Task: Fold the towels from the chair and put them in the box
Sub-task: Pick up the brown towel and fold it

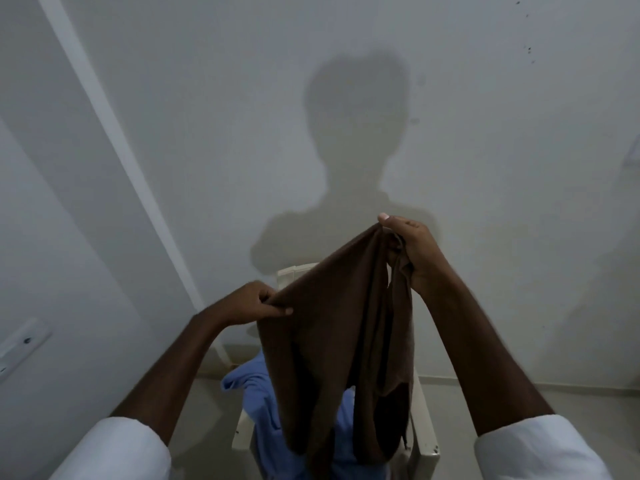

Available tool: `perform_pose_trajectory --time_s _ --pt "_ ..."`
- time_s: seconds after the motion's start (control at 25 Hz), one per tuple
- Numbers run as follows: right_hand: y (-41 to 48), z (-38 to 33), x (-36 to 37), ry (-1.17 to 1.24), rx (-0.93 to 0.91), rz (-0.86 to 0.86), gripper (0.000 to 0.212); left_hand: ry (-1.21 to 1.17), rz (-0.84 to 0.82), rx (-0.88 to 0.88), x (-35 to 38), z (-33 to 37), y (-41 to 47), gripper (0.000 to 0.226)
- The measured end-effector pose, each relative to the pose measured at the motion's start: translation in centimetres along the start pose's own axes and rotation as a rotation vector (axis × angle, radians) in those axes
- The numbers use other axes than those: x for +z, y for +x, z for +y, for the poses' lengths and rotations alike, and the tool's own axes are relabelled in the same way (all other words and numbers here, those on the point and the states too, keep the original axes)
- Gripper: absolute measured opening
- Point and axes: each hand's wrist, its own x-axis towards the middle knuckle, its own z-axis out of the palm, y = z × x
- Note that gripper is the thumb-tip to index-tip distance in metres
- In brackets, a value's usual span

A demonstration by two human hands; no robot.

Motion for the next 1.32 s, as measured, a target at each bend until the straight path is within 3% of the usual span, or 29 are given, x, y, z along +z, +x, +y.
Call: perform_pose_trajectory --time_s 0.12,0.16,0.28,0.44,0.56,0.68,0.8,0.92,1.04,1.12,1.2,1.32 --pt "-0.2 -0.9 0.2 0.092 -0.022 0.058 0.027 0.27 -0.232 -0.181 1.2 -3.0 -0.6 0.025" --pt "-0.3 -1.1 0.4 0.122 -0.031 0.066 0.025 0.332 -0.264 -0.233 1.6 -4.0 -0.8 0.025" --pt "-0.7 -1.9 0.6 0.2 -0.037 0.104 0.025 0.366 -0.191 -0.373 2.0 -7.3 -1.6 0.033" --pt "-1.2 -3.3 0.9 0.211 -0.123 0.11 0.026 0.477 -0.136 -0.556 3.1 -12.0 -3.2 0.026" --pt "-1.6 -4.2 1.2 0.208 -0.159 0.115 0.027 0.414 -0.103 -0.759 4.3 -15.2 -4.8 0.03" --pt "-1.7 -4.6 1.7 0.194 -0.183 0.083 0.027 0.401 -0.027 -0.84 4.9 -16.8 -5.6 0.029" --pt "-1.4 -4.8 1.9 0.176 -0.185 0.068 0.028 0.106 0.087 -0.897 4.6 -15.2 -5.7 0.019" --pt "-1.3 -4.9 1.9 0.206 -0.184 0.073 0.029 -0.572 0.281 -0.992 3.8 -13.8 -5.4 0.029" --pt "-1.5 -4.9 2.0 0.271 -0.199 0.077 0.031 -1.049 0.562 -0.863 2.9 -12.1 -4.8 0.014" --pt "-1.4 -4.7 1.8 0.244 -0.215 0.012 0.033 -1.166 0.703 -0.787 2.4 -11.5 -4.4 0.011" --pt "-1.3 -4.4 1.6 0.106 -0.217 -0.103 0.037 -1.103 0.734 -0.752 2.0 -11.3 -3.9 0.009" --pt "-0.9 -3.5 1.9 -0.081 -0.232 -0.248 0.042 -1.125 0.774 -0.661 0.8 -10.6 -3.2 0.033"
